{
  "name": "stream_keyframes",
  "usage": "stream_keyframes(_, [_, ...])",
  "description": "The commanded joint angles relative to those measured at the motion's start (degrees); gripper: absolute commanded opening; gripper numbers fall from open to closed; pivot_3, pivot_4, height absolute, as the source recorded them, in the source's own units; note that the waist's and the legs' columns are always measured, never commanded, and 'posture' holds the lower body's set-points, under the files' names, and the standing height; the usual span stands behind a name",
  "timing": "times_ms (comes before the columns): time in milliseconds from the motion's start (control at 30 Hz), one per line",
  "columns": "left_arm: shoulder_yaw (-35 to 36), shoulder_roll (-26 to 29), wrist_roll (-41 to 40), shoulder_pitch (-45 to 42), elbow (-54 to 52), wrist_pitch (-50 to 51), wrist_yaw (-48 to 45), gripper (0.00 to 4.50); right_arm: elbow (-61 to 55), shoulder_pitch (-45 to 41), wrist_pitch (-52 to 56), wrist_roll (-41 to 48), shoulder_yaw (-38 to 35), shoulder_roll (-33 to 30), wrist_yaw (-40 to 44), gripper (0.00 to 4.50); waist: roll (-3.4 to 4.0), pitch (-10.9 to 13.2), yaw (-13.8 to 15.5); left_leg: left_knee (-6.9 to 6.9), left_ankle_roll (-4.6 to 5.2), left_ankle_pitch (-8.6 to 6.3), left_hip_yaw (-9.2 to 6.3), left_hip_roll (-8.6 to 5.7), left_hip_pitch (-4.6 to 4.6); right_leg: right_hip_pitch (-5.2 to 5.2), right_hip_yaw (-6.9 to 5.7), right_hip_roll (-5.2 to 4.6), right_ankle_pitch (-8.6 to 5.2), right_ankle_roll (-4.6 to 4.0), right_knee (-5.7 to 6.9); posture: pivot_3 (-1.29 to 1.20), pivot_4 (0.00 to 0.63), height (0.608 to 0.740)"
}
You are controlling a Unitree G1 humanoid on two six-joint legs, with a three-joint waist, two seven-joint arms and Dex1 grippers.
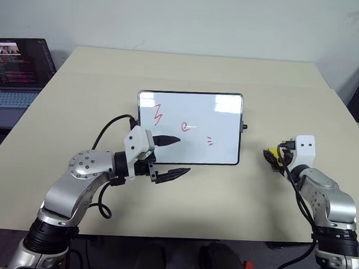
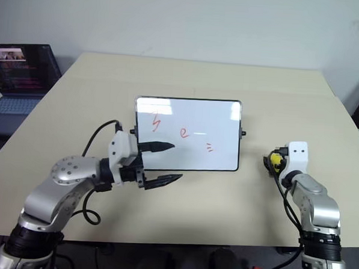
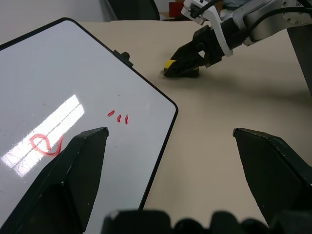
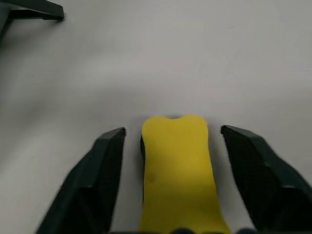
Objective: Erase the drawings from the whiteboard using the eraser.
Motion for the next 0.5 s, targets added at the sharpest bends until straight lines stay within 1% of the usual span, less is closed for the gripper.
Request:
stream_keyframes(33, [1.5, 0.7, 0.0, 0.2, -2.0, -1.1, 0.1, 4.5, -1.0, -0.6, -0.9, 0.2, -1.7, -0.5, -0.1, 2.16, 0.0, 0.0, 0.0, 0.0, 0.0, 0.0, 0.0, 0.0, 0.0, 0.0, 0.0, 0.0, 0.0, 0.0, 0.0, 0.0, 0.15, 0.74])
stream_keyframes(100, [1.5, 0.7, 0.0, 0.2, -2.1, -1.0, 0.3, 4.5, -0.8, -0.7, -1.0, 0.3, -1.8, -0.3, -0.1, 1.38, 0.0, 0.0, 0.0, 0.0, 0.0, 0.0, 0.0, 0.0, 0.0, 0.0, 0.0, 0.0, 0.0, 0.0, 0.0, 0.0, 0.15, 0.74])
stream_keyframes(133, [1.6, 0.7, 0.0, 0.3, -2.1, -0.9, 0.4, 4.5, -0.7, -0.7, -1.0, 0.4, -1.8, -0.2, -0.1, 1.2, 0.0, 0.0, 0.0, 0.0, 0.0, 0.0, 0.0, 0.0, 0.0, 0.0, 0.0, 0.0, 0.0, 0.0, 0.0, 0.0, 0.15, 0.74])
stream_keyframes(167, [1.7, 0.6, -0.1, 0.4, -2.1, -0.7, 0.6, 4.5, -0.8, -0.7, -1.0, 0.4, -1.7, -0.1, -0.1, 1.12, 0.0, 0.0, 0.0, 0.0, 0.0, 0.0, 0.0, 0.0, 0.0, 0.0, -0.01, 0.0, 0.0, 0.0, 0.0, 0.0, 0.15, 0.74])
stream_keyframes(367, [3.4, 0.0, -1.1, 1.8, -3.1, 0.8, 3.2, 4.5, -1.5, 0.1, -0.9, 0.6, -1.4, 0.1, 0.1, 1.12, 0.0, 0.0, 0.0, 0.01, 0.0, 0.0, -0.01, 0.01, 0.01, 0.0, 0.0, 0.0, 0.0, 0.0, 0.01, 0.0, 0.15, 0.74])
stream_keyframes(500, [5.1, -1.1, -1.0, 4.1, -4.9, 2.7, 7.7, 4.5, -3.0, 0.7, -1.8, 0.2, -0.2, 0.3, 0.5, 1.12, 0.0, 0.0, 0.0, 0.01, 0.0, 0.0, -0.01, 0.03, 0.02, 0.0, 0.0, -0.02, 0.0, 0.0, 0.01, 0.0, 0.15, 0.74])
